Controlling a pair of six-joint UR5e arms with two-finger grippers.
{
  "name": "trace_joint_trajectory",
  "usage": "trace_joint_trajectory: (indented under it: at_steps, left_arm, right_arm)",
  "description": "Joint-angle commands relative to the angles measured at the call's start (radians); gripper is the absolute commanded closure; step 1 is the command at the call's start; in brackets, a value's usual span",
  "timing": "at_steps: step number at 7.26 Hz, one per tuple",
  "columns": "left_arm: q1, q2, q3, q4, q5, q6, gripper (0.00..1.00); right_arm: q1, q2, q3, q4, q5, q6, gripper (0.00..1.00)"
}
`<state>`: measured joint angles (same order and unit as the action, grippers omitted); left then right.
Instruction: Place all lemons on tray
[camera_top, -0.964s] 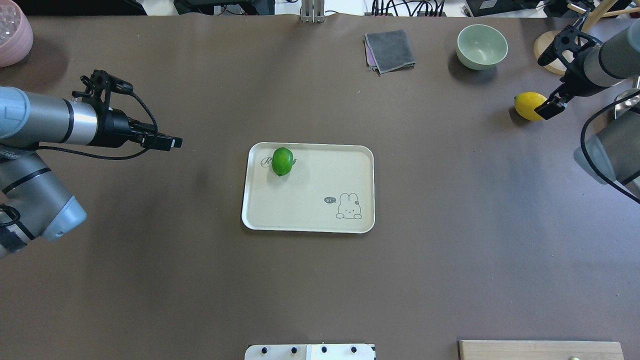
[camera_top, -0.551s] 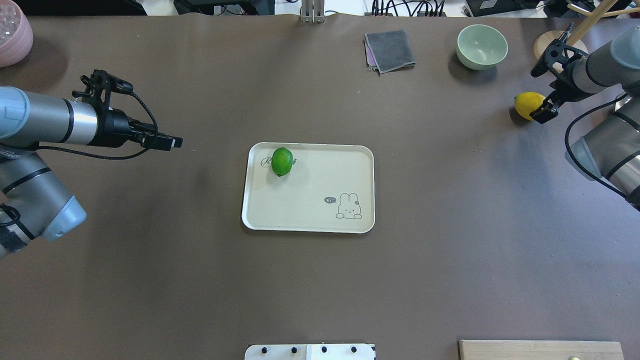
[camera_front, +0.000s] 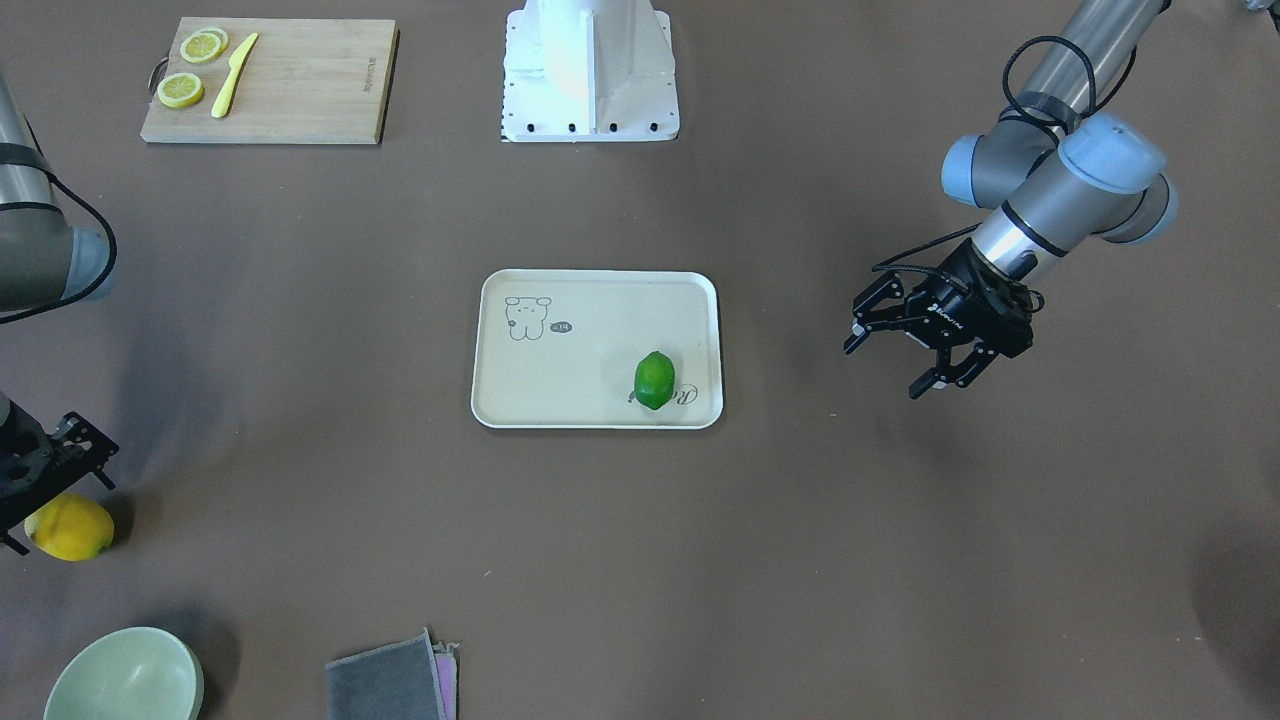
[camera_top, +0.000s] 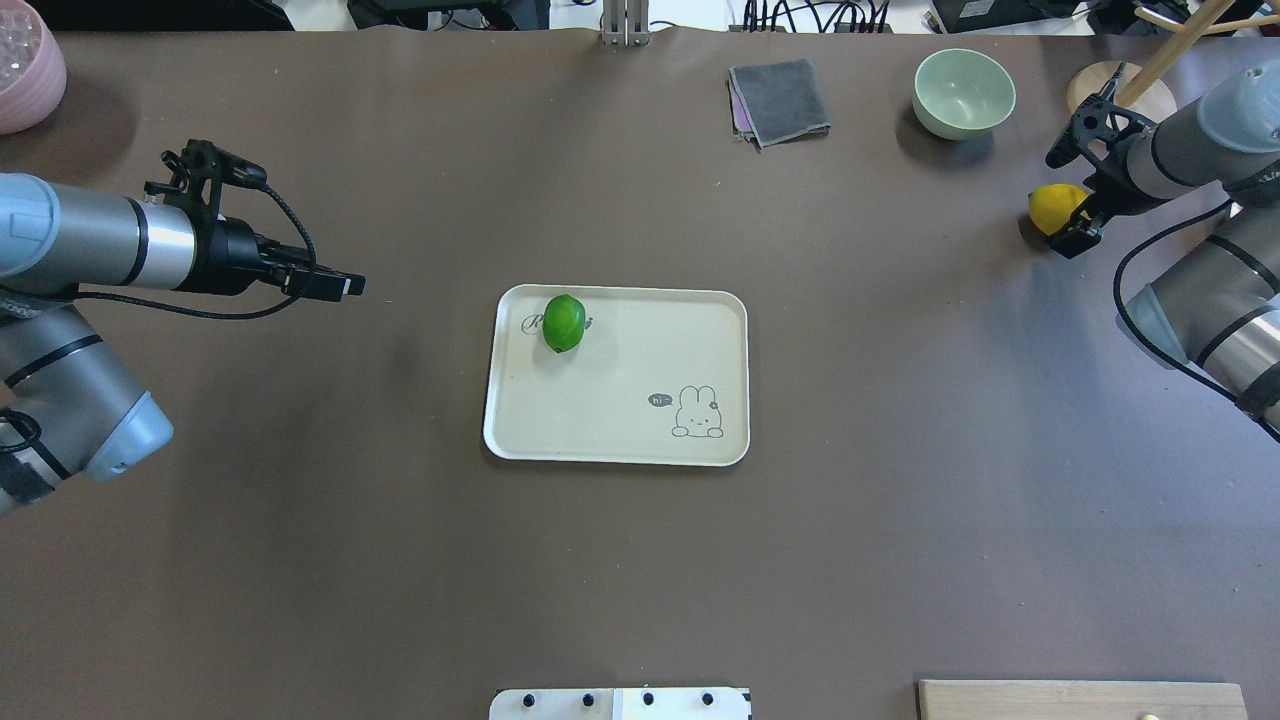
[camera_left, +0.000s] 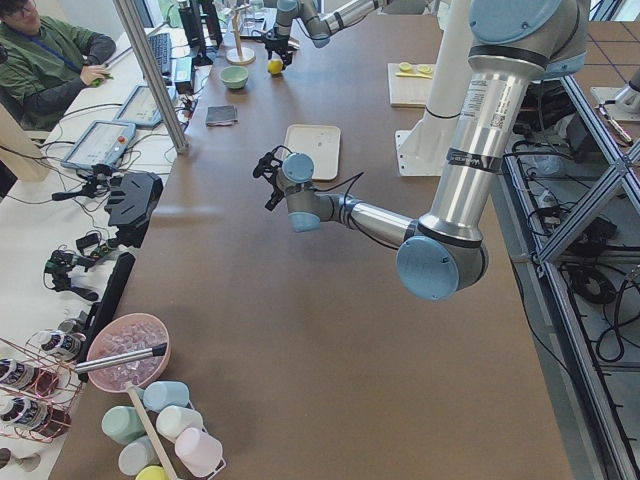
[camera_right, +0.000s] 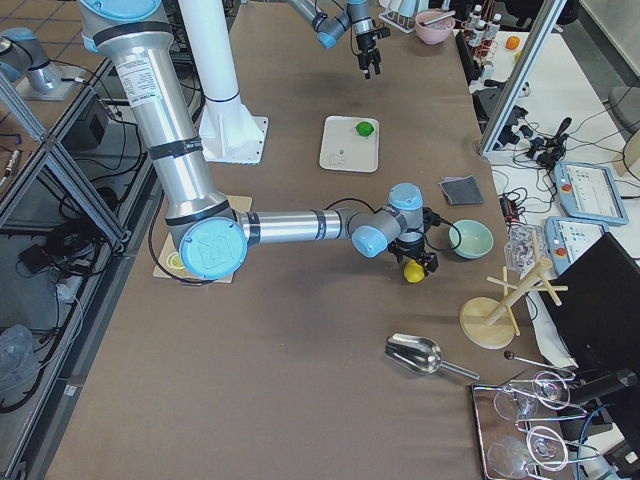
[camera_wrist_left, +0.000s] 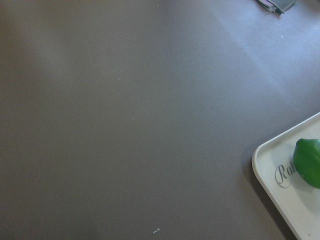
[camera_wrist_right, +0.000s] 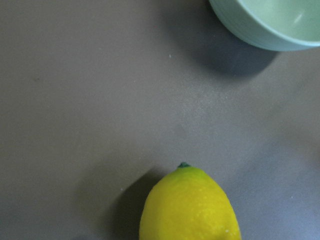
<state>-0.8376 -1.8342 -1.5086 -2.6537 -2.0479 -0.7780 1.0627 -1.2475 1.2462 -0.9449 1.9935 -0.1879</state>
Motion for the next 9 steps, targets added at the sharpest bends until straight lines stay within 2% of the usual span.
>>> trace_joint_trajectory:
  at_steps: [1, 2, 3, 4, 6, 7, 9]
  left_arm:
    - [0.000, 0.000, 0.002, 0.000, 0.002, -0.001, 0.02]
    - [0.002, 0.000, 0.004, 0.000, 0.003, -0.001, 0.02]
    - [0.003, 0.000, 0.005, 0.000, 0.005, -0.001, 0.02]
    - [0.003, 0.000, 0.008, 0.000, 0.006, 0.000, 0.02]
    - [0.008, -0.002, 0.008, 0.000, 0.008, -0.015, 0.02]
    - [0.008, -0.003, 0.007, 0.000, 0.008, -0.017, 0.02]
    - [0.009, -0.005, 0.007, 0.000, 0.006, -0.017, 0.02]
  right_arm:
    - [-0.006, 0.007, -0.022, 0.001, -0.018, 0.001, 0.20]
    - [-0.007, 0.008, -0.022, 0.000, -0.018, 0.004, 0.39]
    - [-0.007, 0.013, -0.021, 0.000, -0.018, 0.052, 0.83]
    - [-0.007, 0.032, -0.013, 0.000, -0.013, 0.206, 1.00]
    - [-0.053, 0.077, 0.022, -0.008, 0.005, 0.501, 1.00]
    - [-0.090, 0.077, 0.082, -0.031, 0.016, 0.677, 1.00]
    - [-0.166, 0.077, 0.261, -0.157, 0.053, 0.949, 1.00]
